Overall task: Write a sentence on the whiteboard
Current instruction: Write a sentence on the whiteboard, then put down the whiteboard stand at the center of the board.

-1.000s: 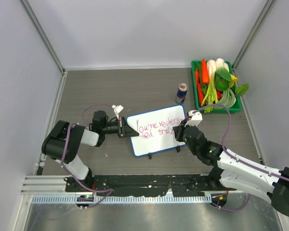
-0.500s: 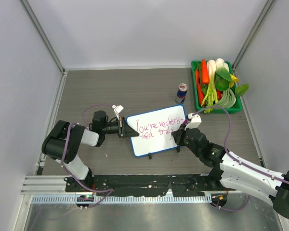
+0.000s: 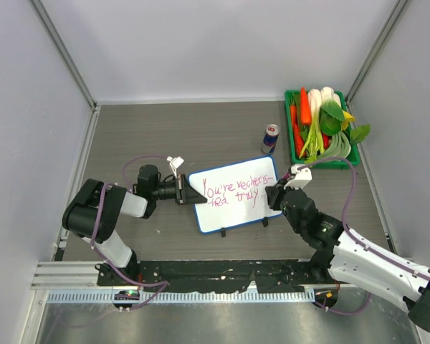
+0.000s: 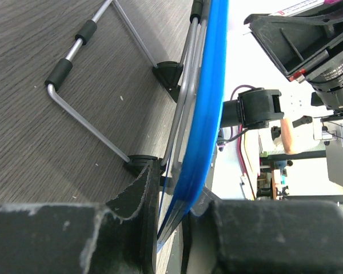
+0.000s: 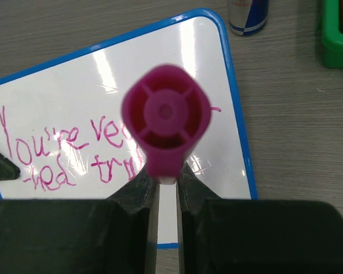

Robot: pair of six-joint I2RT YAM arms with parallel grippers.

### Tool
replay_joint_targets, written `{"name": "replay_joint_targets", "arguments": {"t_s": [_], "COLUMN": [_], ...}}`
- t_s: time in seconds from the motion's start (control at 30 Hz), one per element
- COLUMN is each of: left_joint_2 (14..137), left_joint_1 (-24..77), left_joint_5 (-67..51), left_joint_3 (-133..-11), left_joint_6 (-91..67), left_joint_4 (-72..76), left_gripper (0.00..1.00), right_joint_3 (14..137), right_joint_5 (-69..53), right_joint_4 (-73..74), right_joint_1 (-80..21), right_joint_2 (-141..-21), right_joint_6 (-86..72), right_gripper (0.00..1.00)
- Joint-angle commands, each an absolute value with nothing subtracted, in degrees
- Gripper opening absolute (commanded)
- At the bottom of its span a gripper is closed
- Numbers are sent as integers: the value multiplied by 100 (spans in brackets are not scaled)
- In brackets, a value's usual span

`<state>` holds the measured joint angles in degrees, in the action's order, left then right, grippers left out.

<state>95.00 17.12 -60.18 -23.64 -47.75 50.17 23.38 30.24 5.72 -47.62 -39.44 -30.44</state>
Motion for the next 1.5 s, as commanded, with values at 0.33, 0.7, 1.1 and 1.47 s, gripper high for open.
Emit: {"name": "replay_joint_targets", "arguments": {"t_s": [0.33, 0.7, 1.1, 1.47], "left_joint_2": [9686, 9694, 9142, 7008], "left_joint_1": [1749, 1740, 1740, 1749], "left_joint_5": [-5739, -5730, -5301, -3887], "left_joint_3": [-2268, -2268, -2259, -1890], "left_joint_6": [-4781, -4790, -4377, -4659], "left_joint_4": [4711, 4720, 3983, 2912], "left_gripper": [0, 0, 40, 96], "right_joint_3": [2233, 2373, 2725, 2540], "right_joint_5": [3621, 3595, 3226, 2655], "right_joint_4": [35, 369, 1010, 1520], "right_joint_1": [-4711, -4711, -4711, -4711], "right_joint_2": [-4526, -4369, -3209, -2997], "right_joint_6": [-2945, -2944, -3164, -3524], "right_gripper": [1, 1, 1, 2]}}
